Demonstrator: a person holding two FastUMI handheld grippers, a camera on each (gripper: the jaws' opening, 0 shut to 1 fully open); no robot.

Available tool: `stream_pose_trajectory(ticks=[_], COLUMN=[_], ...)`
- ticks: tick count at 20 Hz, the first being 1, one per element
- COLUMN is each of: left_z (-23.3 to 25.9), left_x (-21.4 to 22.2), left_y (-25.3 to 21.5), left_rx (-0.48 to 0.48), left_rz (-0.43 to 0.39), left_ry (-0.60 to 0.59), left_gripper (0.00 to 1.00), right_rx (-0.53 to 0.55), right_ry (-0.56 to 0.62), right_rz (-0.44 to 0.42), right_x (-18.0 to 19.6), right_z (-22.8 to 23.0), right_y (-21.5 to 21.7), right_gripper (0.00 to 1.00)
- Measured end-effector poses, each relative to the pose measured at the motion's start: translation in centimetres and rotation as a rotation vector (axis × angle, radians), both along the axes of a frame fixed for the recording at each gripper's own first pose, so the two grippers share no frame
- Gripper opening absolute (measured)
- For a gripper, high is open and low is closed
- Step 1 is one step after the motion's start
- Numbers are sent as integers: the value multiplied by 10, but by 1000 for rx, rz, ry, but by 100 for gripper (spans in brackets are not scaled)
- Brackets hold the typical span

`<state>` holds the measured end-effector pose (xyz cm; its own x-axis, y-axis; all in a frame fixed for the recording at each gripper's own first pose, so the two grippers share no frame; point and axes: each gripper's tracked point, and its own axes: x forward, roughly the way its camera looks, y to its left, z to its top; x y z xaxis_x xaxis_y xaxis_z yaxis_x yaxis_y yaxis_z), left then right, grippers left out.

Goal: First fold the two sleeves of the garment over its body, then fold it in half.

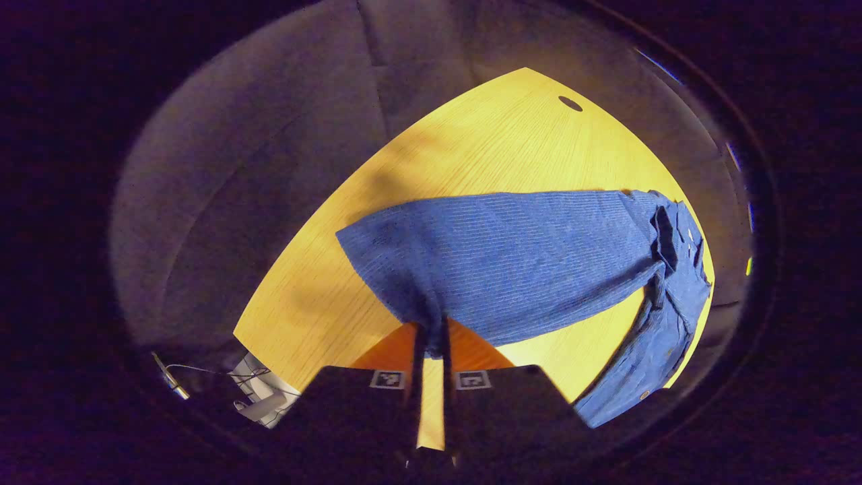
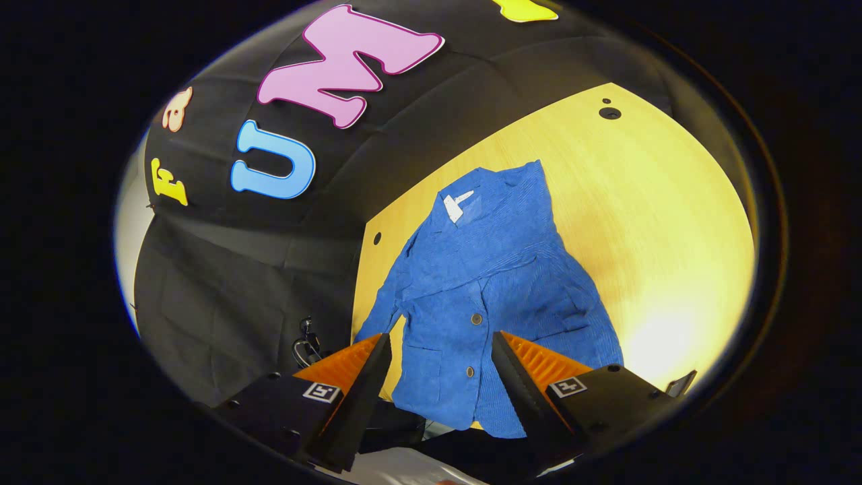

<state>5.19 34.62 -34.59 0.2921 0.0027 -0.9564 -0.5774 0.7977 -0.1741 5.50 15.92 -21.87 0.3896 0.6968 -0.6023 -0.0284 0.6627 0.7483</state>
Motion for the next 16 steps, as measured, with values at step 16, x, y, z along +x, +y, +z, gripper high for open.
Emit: stream_pose_trajectory(ticks=[16], left_z=[200], left_x=[79], left_y=[-107], left_rx=[152], left_rz=[-297], left_ry=[-339], left_gripper=[0], right_rx=[16], right_ry=[-1], right_rz=[49], right_x=[-8], right_z=[-4], right_y=[-21], right_gripper=[96])
